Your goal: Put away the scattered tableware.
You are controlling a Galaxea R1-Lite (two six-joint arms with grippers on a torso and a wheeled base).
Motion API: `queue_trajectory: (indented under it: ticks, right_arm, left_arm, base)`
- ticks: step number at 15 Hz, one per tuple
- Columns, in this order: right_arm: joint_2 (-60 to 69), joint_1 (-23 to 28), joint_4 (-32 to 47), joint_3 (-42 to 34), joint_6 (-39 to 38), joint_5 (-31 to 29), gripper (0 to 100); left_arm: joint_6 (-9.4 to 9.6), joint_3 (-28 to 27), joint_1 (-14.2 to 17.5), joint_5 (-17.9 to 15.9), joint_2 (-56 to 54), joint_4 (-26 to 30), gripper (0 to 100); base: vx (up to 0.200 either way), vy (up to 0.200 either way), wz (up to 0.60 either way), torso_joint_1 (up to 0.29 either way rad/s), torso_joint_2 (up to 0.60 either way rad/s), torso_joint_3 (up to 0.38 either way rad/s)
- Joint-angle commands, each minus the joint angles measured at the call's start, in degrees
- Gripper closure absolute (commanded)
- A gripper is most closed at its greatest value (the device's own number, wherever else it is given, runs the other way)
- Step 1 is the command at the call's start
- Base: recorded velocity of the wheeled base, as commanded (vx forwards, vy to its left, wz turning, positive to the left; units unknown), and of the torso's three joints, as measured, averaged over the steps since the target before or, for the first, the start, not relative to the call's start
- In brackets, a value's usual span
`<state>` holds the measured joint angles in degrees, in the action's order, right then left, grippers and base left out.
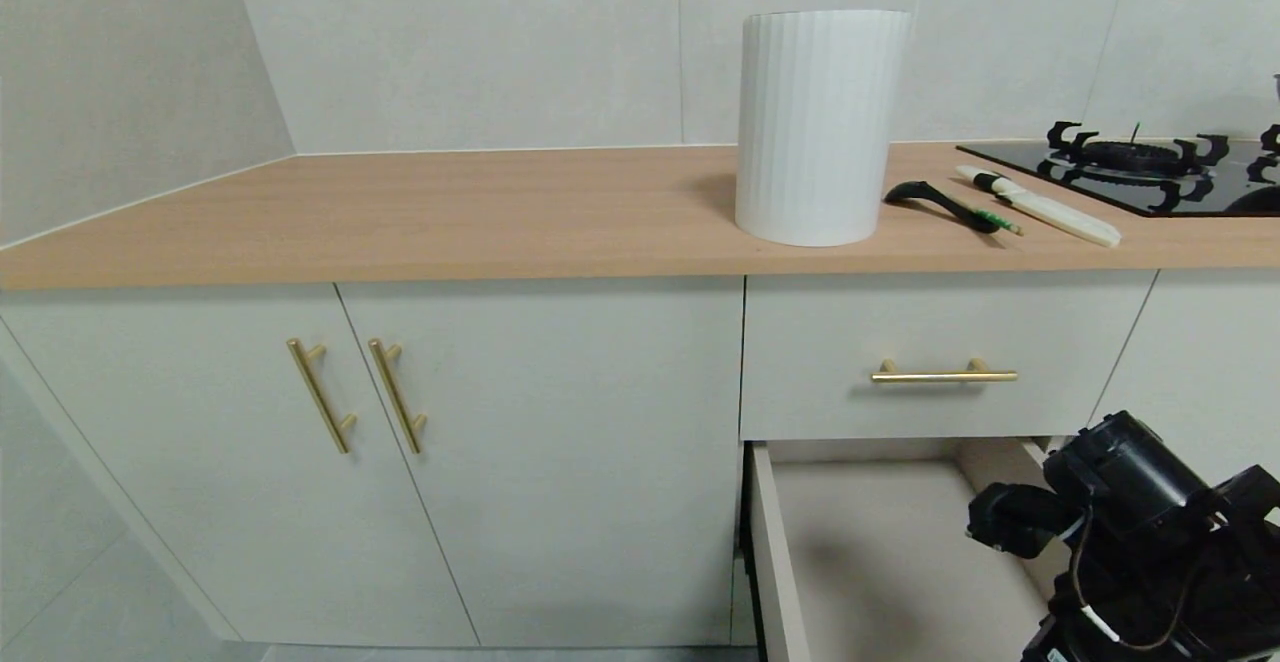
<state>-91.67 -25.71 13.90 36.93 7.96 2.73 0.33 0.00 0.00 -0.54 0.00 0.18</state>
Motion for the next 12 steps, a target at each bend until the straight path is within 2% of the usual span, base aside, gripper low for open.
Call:
queue_trajectory:
  ticks: [1,5,6,9,12]
  right_arm:
    - [0.71,-0.22,-0.45,0.78,-0.14,-0.01,0]
    - [0.71,0.92,-0.45,5.35,-6.99,-0.01,0]
    - [1.15,1.19,-0.54,7.72,-13.06,-0.01,0]
    - [2.82,2.51,-6.78,7.37,-13.67,-0.45,0]
    - [3.26,4.00,-9.77,6.58,-13.59,-0.45,0]
  left_arm:
    - [0.02,0.00,0.00,0.01,0.00,-0.01,0]
    - [0.02,0.00,0.00,0.01,0.00,-0.01,0]
    - [0.02,0.00,0.00,0.01,0.00,-0.01,0]
    - [0.02,0.00,0.00,-0.08,0.00,-0.01,0]
    - [0.02,0.00,0.00,0.01,0.00,-0.01,0]
  base:
    - [0.000,0.000,0.00,0.000,0.00,0.000]
    - [0.000,0.000,0.00,0.000,0.00,0.000]
    - [0.000,0.000,0.00,0.000,0.00,0.000]
    - [0.000,0.000,0.00,0.000,0.00,0.000]
    - [0.000,0.000,0.00,0.000,0.00,0.000]
